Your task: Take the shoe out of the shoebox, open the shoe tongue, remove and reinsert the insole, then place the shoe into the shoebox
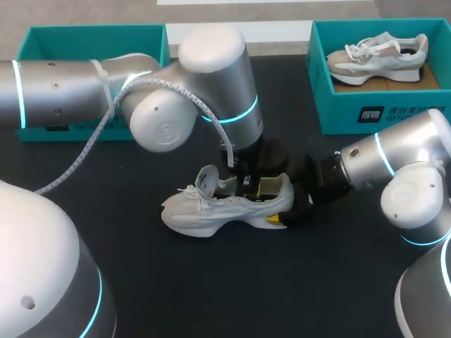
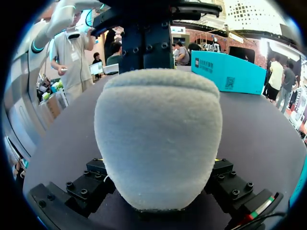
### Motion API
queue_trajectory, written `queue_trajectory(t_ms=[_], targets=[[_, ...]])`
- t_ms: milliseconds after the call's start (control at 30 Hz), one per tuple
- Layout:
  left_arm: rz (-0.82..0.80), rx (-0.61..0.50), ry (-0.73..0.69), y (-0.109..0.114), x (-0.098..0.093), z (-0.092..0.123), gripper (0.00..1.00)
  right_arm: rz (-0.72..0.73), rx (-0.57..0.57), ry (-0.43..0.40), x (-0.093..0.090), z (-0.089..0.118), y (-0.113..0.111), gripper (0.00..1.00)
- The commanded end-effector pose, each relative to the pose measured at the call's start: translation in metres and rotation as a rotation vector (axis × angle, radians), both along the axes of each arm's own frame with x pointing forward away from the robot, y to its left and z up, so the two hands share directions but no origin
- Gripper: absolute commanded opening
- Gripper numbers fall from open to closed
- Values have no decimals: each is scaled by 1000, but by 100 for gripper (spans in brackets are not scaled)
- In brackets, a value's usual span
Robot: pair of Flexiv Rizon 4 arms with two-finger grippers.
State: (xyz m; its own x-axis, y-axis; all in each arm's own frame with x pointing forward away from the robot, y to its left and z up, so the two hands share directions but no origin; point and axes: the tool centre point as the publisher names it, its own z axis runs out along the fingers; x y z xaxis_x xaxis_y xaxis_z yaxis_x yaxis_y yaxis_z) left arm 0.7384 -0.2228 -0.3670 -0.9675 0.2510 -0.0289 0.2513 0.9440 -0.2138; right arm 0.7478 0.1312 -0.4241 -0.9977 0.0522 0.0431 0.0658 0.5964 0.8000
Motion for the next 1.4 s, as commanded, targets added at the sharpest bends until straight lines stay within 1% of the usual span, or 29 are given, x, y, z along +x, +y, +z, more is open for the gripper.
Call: queue_trajectory(t_ms=[33,200,400,500,533,600,633,700,733,767,867,900,967,1033,1100,1167,1200,1233,1300,1333,1367,1400], targets=[[-13,3,34,2,-1,-11,0,-1,-1,0,3,-11,8,0],[-25,34,88,6,-10,-20,0,-1,-1,0,3,-11,8,0],[-15,49,151,11,-18,-21,0,-1,-1,0,3,-11,8,0],[-23,56,160,10,-20,-24,0,-1,-1,0,3,-11,8,0],[-26,53,165,10,-21,-26,11,-1,-1,0,3,-11,8,0],[-24,54,173,10,-22,-30,30,-1,-1,0,3,-11,8,0],[-28,50,178,10,-22,-31,41,-1,-1,0,3,-11,8,0],[-29,49,183,11,-22,-31,55,-1,-1,0,3,-11,8,0],[-30,46,183,11,-23,-31,73,-1,-1,0,3,-11,8,0],[-32,45,183,11,-23,-31,74,-1,-1,0,3,-11,8,0],[-38,36,179,11,-23,-33,51,-1,-1,0,3,-11,8,0],[-38,29,171,11,-22,-36,49,-1,-1,0,3,-11,8,0],[-49,22,168,11,-22,-40,50,-1,-1,0,3,-11,8,0],[-46,14,152,10,-22,-45,56,-1,-1,0,3,-11,8,0],[-39,12,139,10,-21,-51,58,-1,-1,0,3,-11,8,0],[-37,9,148,10,-20,-55,50,-1,-1,0,3,-11,8,0],[-37,6,143,10,-19,-57,49,-1,-1,0,3,-11,8,0],[-31,7,150,10,-18,-59,46,-1,-1,0,3,-11,8,0],[-18,6,146,10,-15,-64,30,-1,-1,0,3,-11,8,0],[-13,12,141,10,-14,-66,21,-1,-1,0,3,-11,8,0],[-12,6,143,10,-13,-68,18,-1,-1,0,3,-11,8,0],[-9,1,143,10,-12,-69,9,-1,-1,0,3,-11,8,0]])
